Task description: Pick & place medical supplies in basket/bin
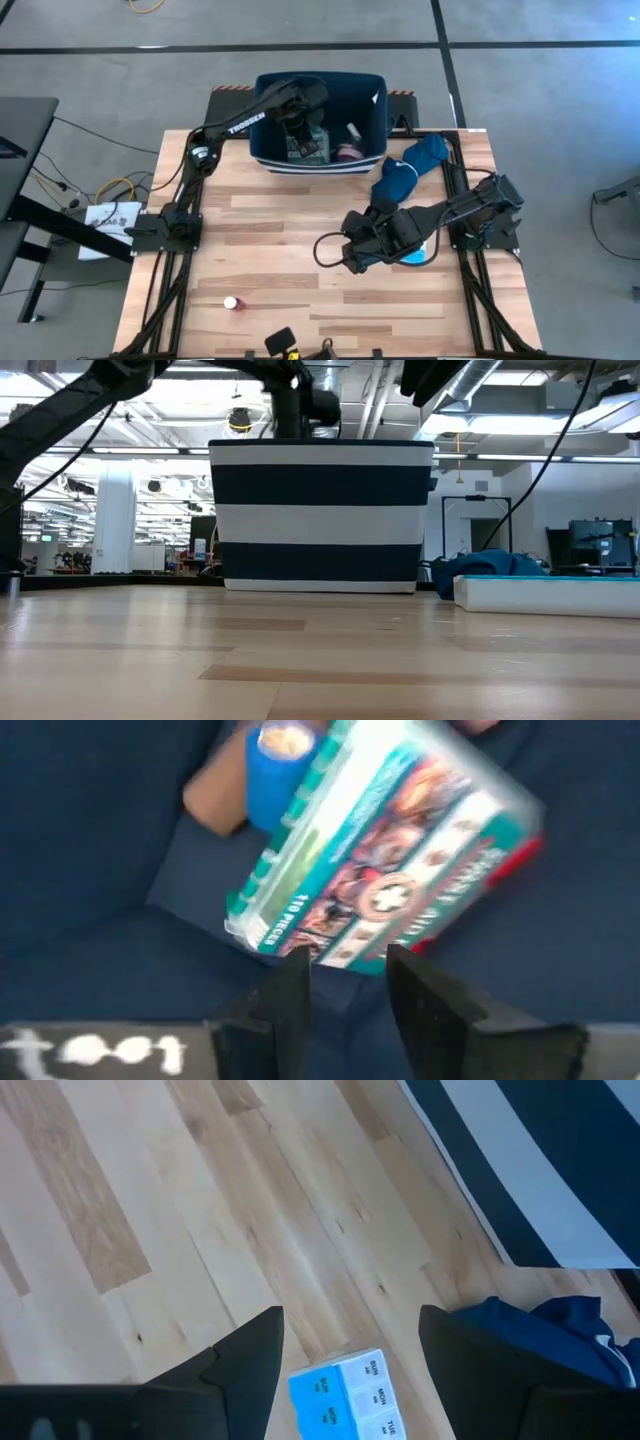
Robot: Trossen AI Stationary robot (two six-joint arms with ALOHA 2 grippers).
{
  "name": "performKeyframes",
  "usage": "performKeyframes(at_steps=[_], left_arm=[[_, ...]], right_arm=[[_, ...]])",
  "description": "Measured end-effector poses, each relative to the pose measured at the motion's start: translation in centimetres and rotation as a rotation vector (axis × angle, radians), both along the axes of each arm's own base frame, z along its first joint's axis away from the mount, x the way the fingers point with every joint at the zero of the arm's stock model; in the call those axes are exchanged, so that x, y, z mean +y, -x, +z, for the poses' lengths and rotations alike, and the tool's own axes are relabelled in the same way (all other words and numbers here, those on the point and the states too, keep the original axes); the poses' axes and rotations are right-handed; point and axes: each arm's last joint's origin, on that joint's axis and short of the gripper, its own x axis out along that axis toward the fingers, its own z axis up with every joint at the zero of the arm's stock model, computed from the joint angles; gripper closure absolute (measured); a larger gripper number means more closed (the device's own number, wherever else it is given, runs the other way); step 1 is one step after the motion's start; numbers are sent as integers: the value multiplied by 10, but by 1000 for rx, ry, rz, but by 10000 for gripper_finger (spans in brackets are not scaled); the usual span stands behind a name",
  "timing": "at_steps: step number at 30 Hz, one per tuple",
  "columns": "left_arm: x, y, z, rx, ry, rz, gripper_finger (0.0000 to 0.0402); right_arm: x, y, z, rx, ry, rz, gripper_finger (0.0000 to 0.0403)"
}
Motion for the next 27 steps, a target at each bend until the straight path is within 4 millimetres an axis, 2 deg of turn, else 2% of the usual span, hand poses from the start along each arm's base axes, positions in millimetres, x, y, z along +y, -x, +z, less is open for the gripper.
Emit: performKeyframes(at_steps=[5,7,13,17,24,27], left_arm=[[-27,11,35,-54,-18,-49,281],[-42,22,54,-73,-19,-68,281],[-106,47,108,-200,-52,-186,281],[-156,73,143,-328,-63,-257,281],[-236,120,180,-506,8,-372,281],[-268,138,181,-522,14,-427,281]], right_arm=[[-6,-2,0,0,0,-18,177],[-8,-3,0,0,0,-25,177],[-10,-3,0,3,1,-30,177],[-10,-3,0,3,1,-30,177],[-10,-3,0,7,5,-23,177],[-10,-3,0,9,7,-23,177]])
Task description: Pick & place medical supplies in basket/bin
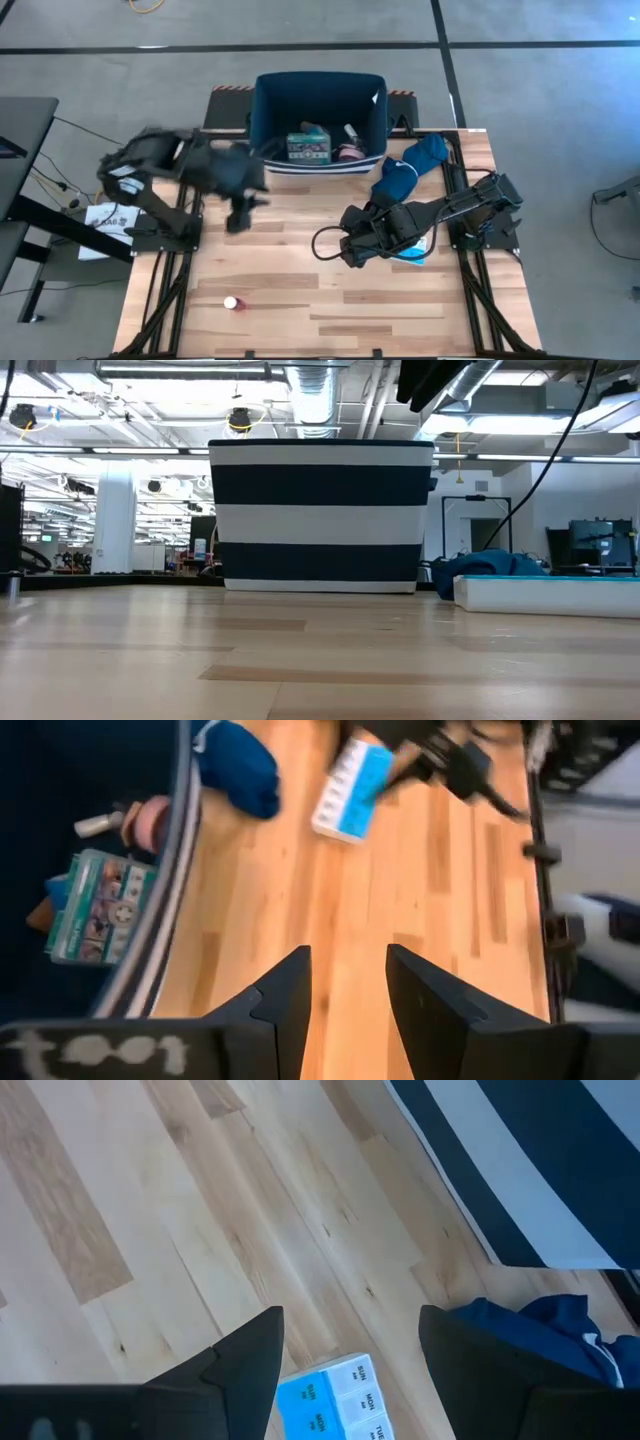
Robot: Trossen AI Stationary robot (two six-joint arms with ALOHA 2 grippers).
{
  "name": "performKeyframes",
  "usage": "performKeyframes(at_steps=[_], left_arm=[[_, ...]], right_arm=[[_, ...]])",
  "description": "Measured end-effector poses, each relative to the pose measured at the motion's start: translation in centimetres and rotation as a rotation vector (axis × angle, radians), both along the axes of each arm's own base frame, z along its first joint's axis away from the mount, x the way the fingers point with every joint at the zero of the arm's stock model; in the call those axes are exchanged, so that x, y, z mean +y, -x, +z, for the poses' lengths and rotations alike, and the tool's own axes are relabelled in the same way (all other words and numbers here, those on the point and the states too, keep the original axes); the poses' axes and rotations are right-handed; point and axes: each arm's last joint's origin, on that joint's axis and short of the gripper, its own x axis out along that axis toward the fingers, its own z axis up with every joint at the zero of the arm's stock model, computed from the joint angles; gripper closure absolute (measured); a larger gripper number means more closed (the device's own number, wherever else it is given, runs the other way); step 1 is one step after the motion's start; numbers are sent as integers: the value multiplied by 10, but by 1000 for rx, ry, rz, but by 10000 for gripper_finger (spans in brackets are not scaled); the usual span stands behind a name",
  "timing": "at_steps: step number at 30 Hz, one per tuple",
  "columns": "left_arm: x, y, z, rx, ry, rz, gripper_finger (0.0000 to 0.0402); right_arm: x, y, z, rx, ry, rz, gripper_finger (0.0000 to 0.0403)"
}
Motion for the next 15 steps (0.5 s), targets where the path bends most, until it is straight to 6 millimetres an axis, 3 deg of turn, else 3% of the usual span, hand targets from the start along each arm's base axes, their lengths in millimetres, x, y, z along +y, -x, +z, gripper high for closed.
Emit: performKeyframes(at_steps=[3,6,15], left_arm=[[-32,13,-15,28,-64,4,281],[-60,29,-45,87,-121,18,281],[-125,76,-173,371,-112,35,281]], right_arm=[[0,0,0,9,10,21,177],[0,0,0,19,19,42,177],[0,-1,0,29,32,75,177]])
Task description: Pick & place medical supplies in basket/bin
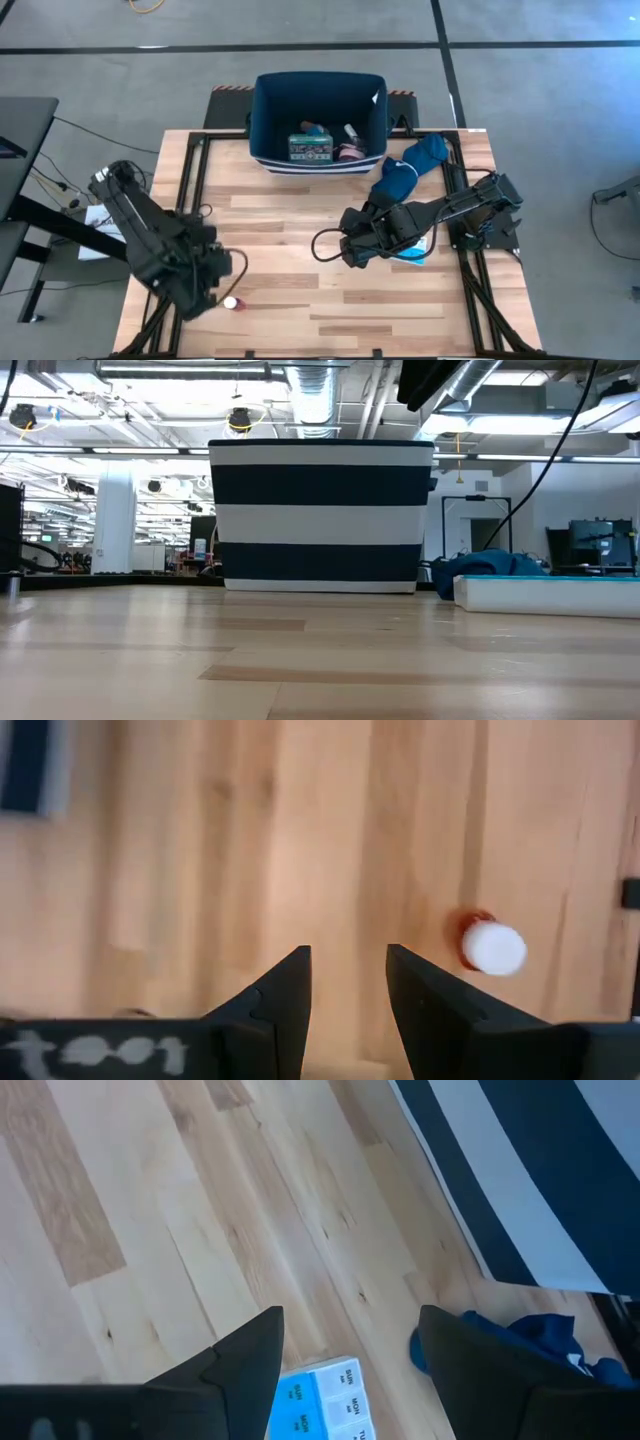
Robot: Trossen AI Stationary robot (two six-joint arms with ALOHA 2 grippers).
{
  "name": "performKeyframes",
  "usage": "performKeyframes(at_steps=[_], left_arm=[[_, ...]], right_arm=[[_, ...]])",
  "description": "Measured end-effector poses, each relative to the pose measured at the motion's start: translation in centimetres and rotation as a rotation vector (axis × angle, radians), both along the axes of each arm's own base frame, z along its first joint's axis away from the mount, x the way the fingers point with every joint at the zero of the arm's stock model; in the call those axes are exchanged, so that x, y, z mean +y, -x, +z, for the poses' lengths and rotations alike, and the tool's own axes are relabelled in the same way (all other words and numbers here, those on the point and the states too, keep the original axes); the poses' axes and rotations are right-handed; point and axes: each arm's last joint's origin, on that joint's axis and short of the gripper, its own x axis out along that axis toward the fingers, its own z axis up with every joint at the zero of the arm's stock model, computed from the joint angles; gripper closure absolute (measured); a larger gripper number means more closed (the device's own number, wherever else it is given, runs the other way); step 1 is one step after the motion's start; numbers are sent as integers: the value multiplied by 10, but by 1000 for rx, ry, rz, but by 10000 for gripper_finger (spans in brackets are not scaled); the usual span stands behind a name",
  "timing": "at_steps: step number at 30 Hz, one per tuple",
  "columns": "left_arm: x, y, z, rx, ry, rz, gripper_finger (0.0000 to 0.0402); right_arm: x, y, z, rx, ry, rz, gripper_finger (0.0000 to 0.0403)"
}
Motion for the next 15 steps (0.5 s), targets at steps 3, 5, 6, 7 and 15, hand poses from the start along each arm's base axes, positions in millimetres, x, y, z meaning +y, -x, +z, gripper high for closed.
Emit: performKeyframes(at_steps=[3,5,6,7,15], left_arm=[[-16,6,-32,-5,76,24,281],[-24,7,-44,-31,124,2,281],[-28,7,-47,-46,148,-7,281],[-30,7,-49,-56,167,-15,281],[-41,4,-46,-101,262,-73,261]], right_arm=[[-2,-1,0,-4,1,-7,177],[-3,-1,0,-4,0,-9,177],[-4,-2,0,-4,-1,-11,177],[-5,-2,0,-4,-1,-15,177],[-5,-2,0,-8,-5,-17,177]])
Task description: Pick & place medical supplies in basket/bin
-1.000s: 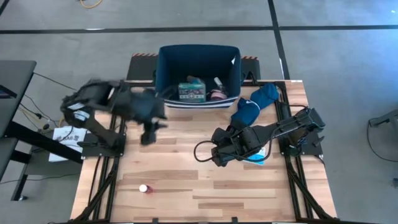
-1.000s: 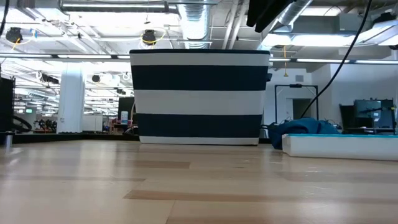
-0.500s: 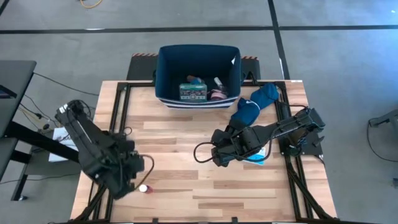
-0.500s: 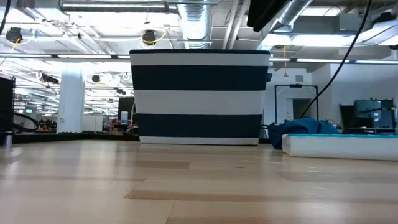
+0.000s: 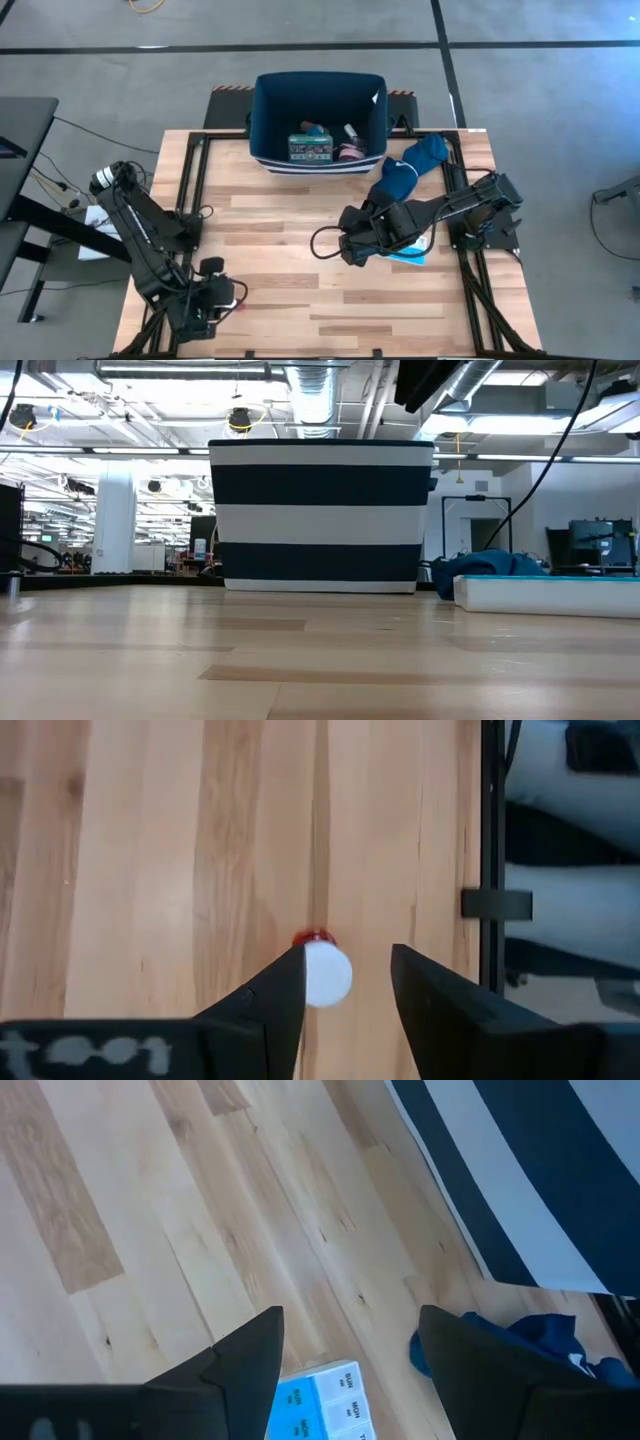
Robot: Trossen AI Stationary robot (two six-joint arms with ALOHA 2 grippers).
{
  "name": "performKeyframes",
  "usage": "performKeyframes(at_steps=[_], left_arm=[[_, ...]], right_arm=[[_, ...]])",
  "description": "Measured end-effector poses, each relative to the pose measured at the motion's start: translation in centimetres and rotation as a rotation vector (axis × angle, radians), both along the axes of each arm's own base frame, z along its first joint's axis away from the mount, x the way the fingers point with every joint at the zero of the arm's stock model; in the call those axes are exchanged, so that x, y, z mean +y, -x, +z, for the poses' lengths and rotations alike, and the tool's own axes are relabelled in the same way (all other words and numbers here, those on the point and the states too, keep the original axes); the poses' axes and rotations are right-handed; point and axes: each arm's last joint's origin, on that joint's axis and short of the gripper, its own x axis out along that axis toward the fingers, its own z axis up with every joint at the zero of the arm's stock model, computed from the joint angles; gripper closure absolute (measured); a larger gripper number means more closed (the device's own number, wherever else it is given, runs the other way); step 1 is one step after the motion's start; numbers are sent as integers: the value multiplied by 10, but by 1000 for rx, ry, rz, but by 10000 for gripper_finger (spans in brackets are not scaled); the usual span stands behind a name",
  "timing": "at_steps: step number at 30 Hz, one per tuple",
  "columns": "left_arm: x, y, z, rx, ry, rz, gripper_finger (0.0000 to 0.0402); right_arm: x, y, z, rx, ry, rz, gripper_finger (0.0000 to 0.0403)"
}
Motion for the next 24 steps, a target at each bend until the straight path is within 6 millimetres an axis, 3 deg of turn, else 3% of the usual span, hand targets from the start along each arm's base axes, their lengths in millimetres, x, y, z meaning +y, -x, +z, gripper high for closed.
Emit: performKeyframes(at_steps=[13,24], left_arm=[[-1,0,-3,22,-12,-10,183],[-18,-10,-39,167,-129,-95,165]], right_arm=[[1,-2,0,-18,-10,3,177],[1,-2,0,-16,-8,10,177]])
